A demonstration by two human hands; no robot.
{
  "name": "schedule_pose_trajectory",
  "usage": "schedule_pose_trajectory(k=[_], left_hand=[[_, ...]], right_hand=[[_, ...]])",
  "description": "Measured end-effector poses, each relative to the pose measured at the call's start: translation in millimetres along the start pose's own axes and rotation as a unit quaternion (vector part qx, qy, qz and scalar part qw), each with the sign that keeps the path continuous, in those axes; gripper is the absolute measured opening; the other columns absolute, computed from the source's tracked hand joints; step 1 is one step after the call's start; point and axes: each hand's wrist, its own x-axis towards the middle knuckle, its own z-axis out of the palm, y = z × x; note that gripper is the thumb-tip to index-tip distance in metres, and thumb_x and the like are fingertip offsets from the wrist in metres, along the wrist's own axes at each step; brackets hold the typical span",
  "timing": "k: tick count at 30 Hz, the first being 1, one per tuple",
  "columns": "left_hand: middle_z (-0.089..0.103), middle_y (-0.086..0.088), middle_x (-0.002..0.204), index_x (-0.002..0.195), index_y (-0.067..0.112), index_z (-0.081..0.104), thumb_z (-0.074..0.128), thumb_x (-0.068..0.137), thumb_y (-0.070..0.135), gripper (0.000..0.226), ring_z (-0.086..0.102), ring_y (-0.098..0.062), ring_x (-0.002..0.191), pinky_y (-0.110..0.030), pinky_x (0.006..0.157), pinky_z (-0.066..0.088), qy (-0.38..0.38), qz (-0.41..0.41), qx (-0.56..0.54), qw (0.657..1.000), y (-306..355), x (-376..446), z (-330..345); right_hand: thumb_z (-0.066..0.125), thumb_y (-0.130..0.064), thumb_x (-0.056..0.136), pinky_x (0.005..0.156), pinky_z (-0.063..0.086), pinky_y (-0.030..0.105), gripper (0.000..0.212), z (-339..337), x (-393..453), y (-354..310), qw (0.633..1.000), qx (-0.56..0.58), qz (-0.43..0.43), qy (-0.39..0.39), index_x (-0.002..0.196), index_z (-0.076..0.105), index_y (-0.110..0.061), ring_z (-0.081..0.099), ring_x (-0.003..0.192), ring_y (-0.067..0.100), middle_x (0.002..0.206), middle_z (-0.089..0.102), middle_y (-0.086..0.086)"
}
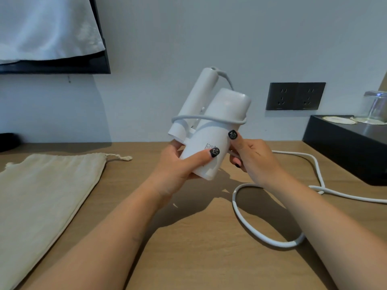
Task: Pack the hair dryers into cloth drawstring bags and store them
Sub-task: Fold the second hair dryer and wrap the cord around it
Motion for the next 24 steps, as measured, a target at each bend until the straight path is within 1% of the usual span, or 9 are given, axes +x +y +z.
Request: schedule_pose_trajectory(k=[2, 4, 7, 9, 12, 15, 17, 20, 24], left_hand=[[0.07, -0.002, 0.108, 0.124, 0.022, 0.055, 0.084, 0.056, 0.03, 0.074, 0.072, -0.015, 0.092, -0.03, 0.068, 0.058, 0.036, 0.02, 0.038, 0.998, -1.6, 2.3, -2.1], [0.069, -0.001, 0.109, 0.12, 0.028, 0.056, 0.084, 0.047, 0.043, 0.08, 0.07, -0.015, 0.096, -0.032, 0.071, 0.06, 0.06, 0.034, 0.073, 0.995, -5.0, 4.6, -3.4], [0.065, 0.001, 0.112, 0.127, 0.027, 0.052, 0.082, 0.047, 0.049, 0.088, 0.066, -0.015, 0.1, -0.029, 0.072, 0.059, 0.091, 0.046, 0.144, 0.984, -8.5, 5.4, -1.6], [0.061, 0.004, 0.113, 0.131, 0.028, 0.047, 0.08, 0.051, 0.048, 0.089, 0.063, -0.012, 0.1, -0.025, 0.072, 0.058, 0.11, 0.059, 0.213, 0.969, -9.3, 5.7, -1.6], [0.059, 0.007, 0.114, 0.122, 0.034, 0.044, 0.081, 0.053, 0.049, 0.08, 0.062, -0.012, 0.101, -0.031, 0.076, 0.059, 0.12, 0.077, 0.275, 0.951, -10.7, 6.0, -4.6], [0.059, 0.011, 0.109, 0.12, 0.037, 0.044, 0.083, 0.062, 0.042, 0.07, 0.061, -0.006, 0.094, -0.012, 0.066, 0.051, 0.129, 0.089, 0.322, 0.933, -10.4, 2.9, -4.2], [0.059, 0.012, 0.107, 0.122, 0.034, 0.046, 0.081, 0.065, 0.042, 0.067, 0.06, -0.004, 0.09, -0.006, 0.056, 0.044, 0.136, 0.104, 0.369, 0.914, -9.2, 0.6, -1.8], [0.058, 0.011, 0.105, 0.114, 0.035, 0.045, 0.08, 0.065, 0.043, 0.061, 0.057, -0.011, 0.087, -0.012, 0.056, 0.041, 0.133, 0.132, 0.433, 0.882, -7.8, -0.2, -0.8], [0.061, 0.008, 0.103, 0.112, 0.033, 0.05, 0.076, 0.058, 0.045, 0.061, 0.058, -0.02, 0.092, -0.041, 0.074, 0.053, 0.162, 0.169, 0.468, 0.852, -11.4, 3.4, -6.5]], right_hand=[[0.042, -0.069, 0.081, 0.048, 0.025, 0.019, 0.074, -3.2, 2.5, 1.8, 0.999, -0.04, 0.022, 0.011, 0.067, 0.067, -0.001, 0.032, 0.04, 0.006, 0.043, 0.041, -0.004], [0.043, -0.064, 0.083, 0.048, 0.024, 0.019, 0.067, -3.9, 4.4, 4.4, 0.998, -0.055, 0.035, 0.01, 0.073, 0.071, -0.003, 0.032, 0.04, 0.007, 0.04, 0.039, -0.009], [0.043, -0.067, 0.082, 0.049, 0.023, 0.023, 0.064, -1.1, 4.6, 6.1, 0.997, -0.058, 0.042, -0.015, 0.065, 0.065, -0.01, 0.028, 0.043, 0.011, 0.05, 0.042, 0.004], [0.041, -0.072, 0.078, 0.048, 0.024, 0.022, 0.073, 0.5, 2.2, 3.3, 0.996, -0.061, 0.046, -0.043, 0.067, 0.061, -0.002, 0.027, 0.044, 0.012, 0.058, 0.041, 0.014], [0.035, -0.074, 0.076, 0.049, 0.031, 0.017, 0.093, 2.2, -0.4, -1.6, 0.993, -0.08, 0.053, -0.061, 0.075, 0.055, 0.016, 0.032, 0.039, 0.007, 0.059, 0.04, 0.015], [0.026, -0.077, 0.077, 0.055, 0.028, 0.027, 0.097, 4.7, -0.8, -3.6, 0.989, -0.103, 0.08, -0.063, 0.07, 0.051, 0.017, 0.028, 0.044, 0.013, 0.059, 0.038, 0.014], [0.02, -0.08, 0.075, 0.05, 0.028, 0.022, 0.103, 5.6, -1.2, -5.6, 0.987, -0.097, 0.105, -0.068, 0.079, 0.055, 0.017, 0.027, 0.042, 0.012, 0.06, 0.041, 0.014], [0.015, -0.083, 0.072, 0.046, 0.034, 0.022, 0.104, 6.0, -1.7, -7.8, 0.985, -0.071, 0.143, -0.062, 0.097, 0.066, 0.004, 0.038, 0.04, 0.008, 0.062, 0.055, 0.008], [0.018, -0.086, 0.067, 0.046, 0.036, 0.024, 0.094, 9.8, -5.0, -12.6, 0.977, 0.002, 0.204, -0.061, 0.106, 0.063, -0.014, 0.041, 0.044, 0.012, 0.063, 0.062, 0.006]])
